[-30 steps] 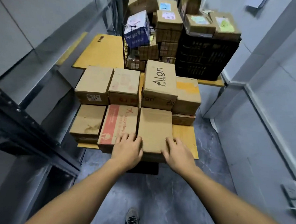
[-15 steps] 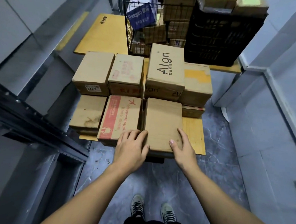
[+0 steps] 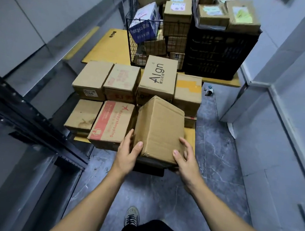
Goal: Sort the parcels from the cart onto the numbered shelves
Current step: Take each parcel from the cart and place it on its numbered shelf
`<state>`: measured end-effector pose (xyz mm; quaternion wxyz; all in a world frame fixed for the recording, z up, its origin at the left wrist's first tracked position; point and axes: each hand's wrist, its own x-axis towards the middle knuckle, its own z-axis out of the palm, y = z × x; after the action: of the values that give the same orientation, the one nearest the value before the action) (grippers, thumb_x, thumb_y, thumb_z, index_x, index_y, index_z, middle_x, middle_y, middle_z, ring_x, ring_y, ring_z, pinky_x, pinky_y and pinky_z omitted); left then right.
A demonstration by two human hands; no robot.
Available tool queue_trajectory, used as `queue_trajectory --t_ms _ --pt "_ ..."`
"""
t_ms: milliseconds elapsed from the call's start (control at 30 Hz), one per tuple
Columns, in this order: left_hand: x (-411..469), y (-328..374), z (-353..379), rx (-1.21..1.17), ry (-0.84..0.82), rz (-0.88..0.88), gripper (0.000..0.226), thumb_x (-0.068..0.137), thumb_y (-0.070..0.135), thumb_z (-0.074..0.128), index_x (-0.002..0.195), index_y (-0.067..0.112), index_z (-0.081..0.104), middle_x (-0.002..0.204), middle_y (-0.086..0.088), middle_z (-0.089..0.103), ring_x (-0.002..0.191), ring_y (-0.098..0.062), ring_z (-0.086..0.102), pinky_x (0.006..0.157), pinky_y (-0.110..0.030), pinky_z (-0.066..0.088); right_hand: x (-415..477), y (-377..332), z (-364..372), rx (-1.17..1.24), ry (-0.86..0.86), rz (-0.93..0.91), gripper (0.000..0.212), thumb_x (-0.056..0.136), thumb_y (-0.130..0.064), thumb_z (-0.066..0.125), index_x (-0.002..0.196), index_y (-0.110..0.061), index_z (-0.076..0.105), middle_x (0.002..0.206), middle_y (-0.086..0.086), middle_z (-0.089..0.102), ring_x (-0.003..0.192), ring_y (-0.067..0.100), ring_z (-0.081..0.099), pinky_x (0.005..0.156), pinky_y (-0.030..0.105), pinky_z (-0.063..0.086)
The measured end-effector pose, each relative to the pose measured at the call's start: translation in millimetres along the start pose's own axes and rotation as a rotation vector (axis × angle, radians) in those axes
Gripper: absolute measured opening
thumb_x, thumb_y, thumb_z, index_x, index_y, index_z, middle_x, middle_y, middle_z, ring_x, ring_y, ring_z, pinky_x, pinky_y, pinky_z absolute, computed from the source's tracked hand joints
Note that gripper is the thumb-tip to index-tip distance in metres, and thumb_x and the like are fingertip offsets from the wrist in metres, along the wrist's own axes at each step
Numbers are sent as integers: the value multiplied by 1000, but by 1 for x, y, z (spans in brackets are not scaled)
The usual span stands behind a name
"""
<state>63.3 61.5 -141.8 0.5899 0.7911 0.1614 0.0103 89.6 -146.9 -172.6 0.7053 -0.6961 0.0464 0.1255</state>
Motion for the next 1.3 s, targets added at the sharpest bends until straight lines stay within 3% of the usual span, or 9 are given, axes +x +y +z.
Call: queue_trajectory --t_ms 100,200,367,600,767,867,967,1133,1300 --pt "-8 4 2 -94 14 -16 88 73 57 61 148 21 33 150 1 37 136 -10 36 113 -32 32 -10 -3 -10 -5 -29 -14 46 84 -48 65 127 -56 51 142 -7 52 129 20 55 105 60 45" --pt "-20 8 4 -255 -66 -12 68 75 43 68 137 35 44 136 13 51 126 -4 49 108 -31 41 -12 -6 -23 -69 -57 -47 41 91 -44 57 130 -56 52 144 -12 51 133 19 51 109 57 43" --pt "-35 17 11 -283 40 105 60 76 36 73 131 43 51 138 15 51 123 4 50 107 -30 42 -11 -28 -32 -324 -111 -84 32 90 -54 47 118 -66 56 137 -24 53 132 -1 46 112 28 37" --pt "-52 36 40 -9 160 298 64 75 50 72 132 49 44 133 19 47 123 3 48 99 -21 44 -19 -55 -34 -166 -173 -89 81 67 -89 55 136 -46 47 131 -14 62 120 7 60 104 45 50" --pt "-54 50 47 -48 109 355 55 82 46 65 134 48 47 134 15 52 121 -1 52 90 -14 46 -23 -54 -35 -145 -70 -125 49 70 -73 67 112 -73 41 114 -31 65 110 -4 63 98 38 55" --pt "-53 44 46 -344 112 246 39 90 30 60 128 36 58 129 4 62 121 -14 57 101 -38 48 -22 -53 -38 -91 -69 -146 49 72 -72 68 115 -71 45 122 -26 64 116 -1 61 101 41 52" --pt "-51 31 47 -318 231 162 34 93 15 61 125 27 61 127 -4 62 119 -17 58 104 -47 45 -20 -54 -38 -10 -104 -140 46 75 -65 69 117 -66 52 126 -14 66 118 8 62 101 47 52" --pt "-55 19 44 -372 181 -4 56 75 47 70 127 48 48 133 13 51 116 5 54 98 -26 45 -21 -55 -39 82 -141 -81 58 74 -56 70 129 -49 52 132 1 65 122 19 61 104 55 48" --pt "-58 13 44 -511 133 -26 81 61 57 82 133 44 48 127 11 62 119 -16 59 99 -47 48 -23 -58 -41 36 -138 -125 45 86 -41 66 127 -52 52 131 0 63 118 14 63 106 52 48"
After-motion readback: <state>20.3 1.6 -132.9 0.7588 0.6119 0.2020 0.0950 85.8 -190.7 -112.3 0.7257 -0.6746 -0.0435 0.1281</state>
